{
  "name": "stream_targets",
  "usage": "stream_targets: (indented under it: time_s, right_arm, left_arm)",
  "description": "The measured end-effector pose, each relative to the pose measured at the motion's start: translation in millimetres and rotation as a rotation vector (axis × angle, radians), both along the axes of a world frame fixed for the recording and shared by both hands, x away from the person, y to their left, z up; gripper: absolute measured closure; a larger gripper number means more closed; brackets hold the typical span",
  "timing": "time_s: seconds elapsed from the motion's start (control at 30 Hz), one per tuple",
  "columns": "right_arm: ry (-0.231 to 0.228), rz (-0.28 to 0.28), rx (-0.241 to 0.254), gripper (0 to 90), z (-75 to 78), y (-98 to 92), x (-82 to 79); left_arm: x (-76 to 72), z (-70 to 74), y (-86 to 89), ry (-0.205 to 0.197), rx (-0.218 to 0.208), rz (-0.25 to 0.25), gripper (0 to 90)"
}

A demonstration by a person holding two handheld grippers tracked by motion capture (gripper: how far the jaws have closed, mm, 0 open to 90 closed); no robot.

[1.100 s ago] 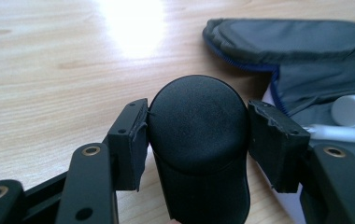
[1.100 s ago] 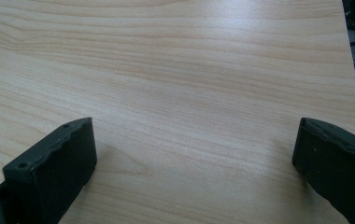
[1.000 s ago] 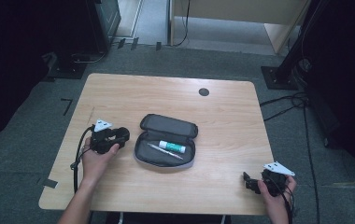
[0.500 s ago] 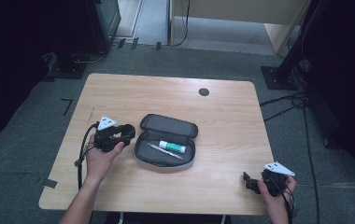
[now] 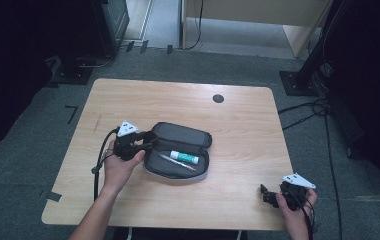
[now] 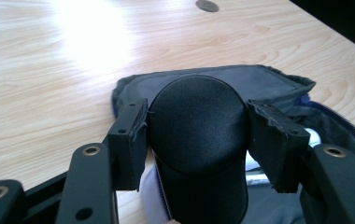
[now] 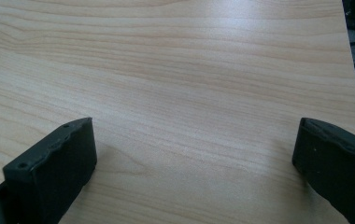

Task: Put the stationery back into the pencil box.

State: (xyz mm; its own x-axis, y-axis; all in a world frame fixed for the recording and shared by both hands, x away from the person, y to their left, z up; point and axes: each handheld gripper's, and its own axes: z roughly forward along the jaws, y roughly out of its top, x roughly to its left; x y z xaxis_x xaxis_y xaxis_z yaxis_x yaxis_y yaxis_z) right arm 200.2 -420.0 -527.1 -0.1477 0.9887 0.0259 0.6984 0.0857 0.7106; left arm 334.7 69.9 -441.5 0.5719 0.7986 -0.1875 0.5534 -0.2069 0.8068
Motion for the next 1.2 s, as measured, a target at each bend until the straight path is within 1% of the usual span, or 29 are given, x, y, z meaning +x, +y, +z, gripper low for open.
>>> stream_targets:
  time_s: [0.23,0.33,0.4,0.47,0.5,0.53,0.73,0.9,0.97,1.03,1.1,1.13,1.2]
  right_arm:
    - [0.002,0.001,-0.001,0.0,0.1,-0.1,-0.1]
    - [0.001,0.002,-0.002,0.0,0.0,-0.2,-0.1]
    - [0.001,-0.001,0.001,0.0,0.0,0.1,-0.1]
    - [0.001,0.000,0.000,0.0,0.0,0.0,-0.1]
    - [0.001,-0.002,0.001,0.0,0.0,0.2,-0.1]
    - [0.001,-0.001,0.001,0.0,0.0,0.1,-0.1]
    - [0.001,-0.001,0.001,0.0,0.0,0.2,-0.1]
    - [0.000,0.000,0.000,0.0,0.0,0.0,0.0]
    - [0.002,0.001,0.000,0.0,0.1,0.0,-0.2]
    - [0.001,-0.001,0.001,0.0,0.0,0.1,-0.1]
    - [0.000,0.000,-0.001,0.0,0.0,0.0,0.0]
    - [0.001,-0.001,0.001,0.0,0.0,0.2,-0.1]
    - [0.000,-0.001,0.000,0.0,0.0,0.1,0.0]
  left_arm:
    - [1.3,-2.2,-14.1,0.005,-0.002,-0.024,42.2]
    - [1.6,-3.8,-17.7,0.008,0.000,-0.034,42.2]
    - [1.6,-6.0,-21.4,0.011,0.006,-0.044,42.2]
    - [1.5,-10.7,-25.7,0.009,0.025,-0.051,42.2]
    - [1.2,-12.3,-26.9,0.002,0.034,-0.055,42.1]
    - [0.6,-14.0,-27.9,-0.001,0.035,-0.056,42.2]
    - [-1.6,-24.2,-31.2,0.014,0.061,-0.085,42.1]
    - [-5.0,-28.5,-32.1,0.024,0.063,-0.105,42.1]
    - [-7.1,-29.6,-33.3,0.033,0.068,-0.138,42.1]
    - [-8.6,-30.3,-34.5,0.034,0.074,-0.153,42.0]
    - [-9.3,-30.9,-35.4,0.037,0.072,-0.157,42.0]
    - [-10.1,-32.0,-36.7,0.042,0.071,-0.173,42.0]
    - [-10.9,-33.1,-38.8,0.045,0.071,-0.188,42.0]
